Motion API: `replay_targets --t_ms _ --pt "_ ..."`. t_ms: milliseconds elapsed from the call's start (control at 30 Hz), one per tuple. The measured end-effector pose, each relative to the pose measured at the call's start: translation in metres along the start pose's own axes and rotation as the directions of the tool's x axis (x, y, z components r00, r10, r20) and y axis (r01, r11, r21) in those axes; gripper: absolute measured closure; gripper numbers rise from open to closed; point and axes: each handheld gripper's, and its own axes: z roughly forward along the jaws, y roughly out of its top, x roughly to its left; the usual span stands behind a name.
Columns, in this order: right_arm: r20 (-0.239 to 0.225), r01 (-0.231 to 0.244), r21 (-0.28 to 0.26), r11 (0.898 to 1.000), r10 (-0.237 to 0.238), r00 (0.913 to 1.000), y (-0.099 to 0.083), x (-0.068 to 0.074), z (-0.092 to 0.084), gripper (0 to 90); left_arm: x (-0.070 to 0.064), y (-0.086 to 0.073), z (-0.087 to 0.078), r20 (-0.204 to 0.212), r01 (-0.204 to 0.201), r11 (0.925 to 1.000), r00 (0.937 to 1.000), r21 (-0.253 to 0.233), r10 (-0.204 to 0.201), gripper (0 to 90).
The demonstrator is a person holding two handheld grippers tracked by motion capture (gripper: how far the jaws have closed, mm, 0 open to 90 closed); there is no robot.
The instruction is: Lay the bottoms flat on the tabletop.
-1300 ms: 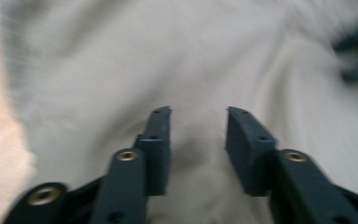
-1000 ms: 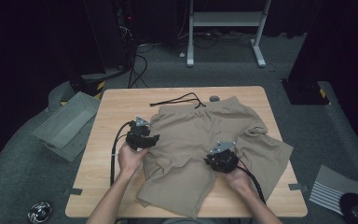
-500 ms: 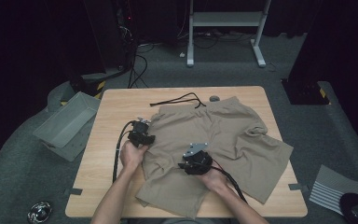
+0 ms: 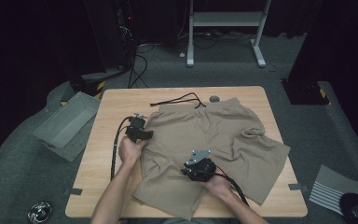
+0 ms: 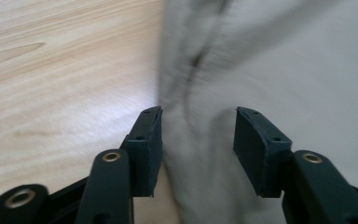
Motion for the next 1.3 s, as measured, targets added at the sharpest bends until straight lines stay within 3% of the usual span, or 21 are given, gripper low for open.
replay_targets --t_ms 67,200,267,333,433,467,500,567,633,700,800,967,1033,1133,1200,1300 --pt "-0.006 -0.014 -0.033 0.999 0.014 0.9999 0.005 0.003 0.000 63.6 -0.006 -0.006 -0.008 0.019 -0.022 0.9997 0.9996 -0.007 0.022 49.9" --pt "-0.043 0.057 -0.035 0.998 -0.059 0.9974 0.018 0.021 0.010 61.1 -0.015 -0.016 -0.011 0.024 -0.079 0.9968 0.9966 0.013 0.079 50.1" --pt "-0.054 0.081 -0.012 0.997 -0.081 0.9952 0.021 0.028 0.020 59.7 -0.016 -0.017 -0.005 0.019 -0.086 0.9959 0.9962 0.029 0.085 50.4" --pt "-0.063 0.072 0.007 0.997 -0.072 0.9955 0.020 0.029 0.031 58.7 -0.014 -0.016 0.000 0.028 -0.056 0.9984 0.9980 -0.002 0.056 50.8" --pt "-0.085 0.035 0.000 0.999 -0.035 0.9958 0.021 0.021 0.034 57.8 -0.010 -0.006 0.012 0.003 -0.047 0.9982 0.9989 -0.038 0.048 51.0" --pt "-0.079 0.050 0.006 0.999 -0.049 0.9957 0.023 0.019 0.036 56.4 -0.009 -0.001 0.015 -0.005 -0.045 0.9983 0.9990 -0.038 0.045 50.7" --pt "-0.077 0.060 0.011 0.998 -0.059 0.9953 0.025 0.017 0.037 54.4 -0.006 0.005 0.020 -0.012 -0.032 0.9990 0.9994 -0.031 0.032 50.0" --pt "-0.061 0.035 0.007 0.999 -0.035 0.9975 0.030 0.005 0.043 53.3 -0.002 0.022 0.027 -0.035 -0.017 0.9996 0.9992 0.021 0.018 48.5" --pt "-0.022 -0.011 -0.011 1.000 0.011 0.9997 0.029 -0.007 0.046 53.6 -0.003 0.030 0.029 -0.063 -0.044 0.9973 0.9969 0.059 0.048 45.3" --pt "0.011 -0.053 -0.009 0.999 0.053 0.9986 0.028 -0.014 0.044 52.4 -0.005 0.030 0.023 -0.063 -0.065 0.9963 0.9957 0.056 0.068 44.0" --pt "0.014 -0.058 -0.014 0.998 0.058 0.9982 0.027 -0.010 0.035 51.4 -0.008 0.017 0.005 -0.013 -0.065 0.9979 0.9978 0.001 0.065 43.1" --pt "-0.026 0.021 -0.037 0.999 -0.022 0.9994 0.034 0.014 0.028 52.6 -0.003 -0.012 -0.025 0.027 -0.012 0.9993 0.9996 -0.037 0.013 43.3" --pt "-0.045 0.056 -0.029 0.998 -0.057 0.9974 0.037 0.022 0.033 52.6 -0.003 -0.023 -0.034 0.062 0.013 0.9992 0.9980 -0.039 -0.010 43.5" --pt "-0.059 0.071 0.004 0.997 -0.070 0.9958 0.036 0.028 0.043 53.5 -0.011 -0.038 -0.042 0.093 -0.010 0.9996 0.9956 -0.027 0.013 44.1" --pt "-0.076 0.043 -0.006 0.999 -0.044 0.9961 0.032 0.026 0.046 56.3 -0.015 -0.045 -0.042 0.092 -0.029 0.9995 0.9953 -0.017 0.030 44.5" --pt "-0.073 0.051 0.002 0.999 -0.051 0.9961 0.031 0.024 0.044 64.0 -0.019 -0.051 -0.032 0.062 -0.074 0.9966 0.9955 0.036 0.071 50.3"
